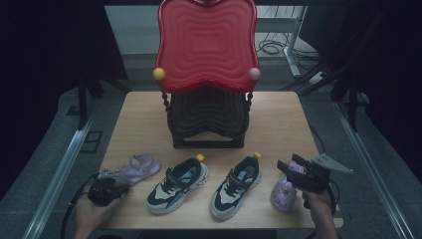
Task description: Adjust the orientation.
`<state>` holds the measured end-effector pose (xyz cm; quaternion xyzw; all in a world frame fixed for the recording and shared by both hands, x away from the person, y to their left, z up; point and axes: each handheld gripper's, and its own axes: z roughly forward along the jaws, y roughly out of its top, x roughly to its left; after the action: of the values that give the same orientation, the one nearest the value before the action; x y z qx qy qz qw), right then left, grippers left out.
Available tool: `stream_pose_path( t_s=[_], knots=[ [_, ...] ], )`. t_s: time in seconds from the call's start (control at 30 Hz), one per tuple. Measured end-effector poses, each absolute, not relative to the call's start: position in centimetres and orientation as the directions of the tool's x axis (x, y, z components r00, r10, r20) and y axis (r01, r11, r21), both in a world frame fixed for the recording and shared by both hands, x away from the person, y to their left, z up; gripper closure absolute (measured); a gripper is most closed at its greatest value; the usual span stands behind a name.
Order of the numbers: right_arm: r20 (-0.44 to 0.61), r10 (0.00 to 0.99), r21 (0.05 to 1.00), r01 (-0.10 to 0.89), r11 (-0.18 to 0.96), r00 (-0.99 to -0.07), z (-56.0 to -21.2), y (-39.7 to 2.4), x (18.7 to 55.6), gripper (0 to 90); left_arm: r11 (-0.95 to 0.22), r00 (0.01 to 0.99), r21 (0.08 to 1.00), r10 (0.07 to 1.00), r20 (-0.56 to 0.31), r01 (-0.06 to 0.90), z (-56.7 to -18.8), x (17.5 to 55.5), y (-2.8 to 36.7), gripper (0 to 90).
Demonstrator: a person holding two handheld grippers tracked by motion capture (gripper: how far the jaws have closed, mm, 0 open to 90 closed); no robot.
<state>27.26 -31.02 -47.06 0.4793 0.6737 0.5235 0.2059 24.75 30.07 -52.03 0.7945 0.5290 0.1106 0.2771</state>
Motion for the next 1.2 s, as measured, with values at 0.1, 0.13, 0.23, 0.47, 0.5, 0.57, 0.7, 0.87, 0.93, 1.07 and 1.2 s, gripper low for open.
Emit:
stream_pose_path(
  t_s=[0.1,0.13,0.23,0.47,0.5,0.57,0.7,0.87,0.93,1.07,1.2],
  knots=[
    [0.227,0.862,0.901,0.433,-0.010,-0.452,-47.1,-31.1,27.2,29.0,-0.281,0.406,0.553,0.906,-0.116,0.784,-52.1,25.0,30.4,90.0],
    [0.225,0.864,0.902,0.431,-0.010,-0.451,-47.1,-31.2,27.2,29.0,-0.283,0.400,0.550,0.911,-0.103,0.786,-52.2,25.0,30.5,90.0],
    [0.227,0.865,0.902,0.432,-0.013,-0.447,-47.2,-31.3,27.2,29.0,-0.271,0.378,0.547,0.922,-0.090,0.792,-52.3,25.3,31.1,90.0],
    [0.227,0.867,0.898,0.440,-0.009,-0.443,-47.3,-31.4,27.1,29.0,-0.238,0.357,0.550,0.927,-0.119,0.801,-52.4,26.3,32.1,90.0],
    [0.225,0.869,0.898,0.439,-0.010,-0.441,-47.4,-31.5,27.1,29.0,-0.235,0.356,0.550,0.926,-0.123,0.801,-52.4,26.4,32.1,90.0],
    [0.231,0.870,0.897,0.441,-0.017,-0.435,-47.4,-31.7,27.0,29.0,-0.231,0.352,0.550,0.928,-0.124,0.803,-52.4,26.4,32.2,90.0],
    [0.231,0.872,0.897,0.441,-0.019,-0.431,-47.4,-31.8,27.0,29.0,-0.219,0.348,0.550,0.927,-0.141,0.806,-52.4,26.5,32.4,90.0],
    [0.231,0.873,0.898,0.440,-0.020,-0.430,-47.3,-31.8,26.9,29.0,-0.215,0.347,0.551,0.927,-0.145,0.806,-52.5,26.7,32.7,90.0],
    [0.230,0.874,0.897,0.441,-0.020,-0.428,-47.4,-31.9,26.9,29.0,-0.205,0.334,0.552,0.931,-0.144,0.809,-52.5,26.8,32.9,90.0],
    [0.231,0.875,0.896,0.444,-0.021,-0.425,-47.5,-31.9,26.9,29.0,-0.200,0.322,0.552,0.937,-0.133,0.810,-52.5,27.2,33.1,90.0],
    [0.232,0.876,0.895,0.446,-0.021,-0.424,-47.5,-31.9,26.9,29.0,-0.190,0.315,0.550,0.938,-0.142,0.814,-52.5,27.3,33.3,90.0]
  ],
)
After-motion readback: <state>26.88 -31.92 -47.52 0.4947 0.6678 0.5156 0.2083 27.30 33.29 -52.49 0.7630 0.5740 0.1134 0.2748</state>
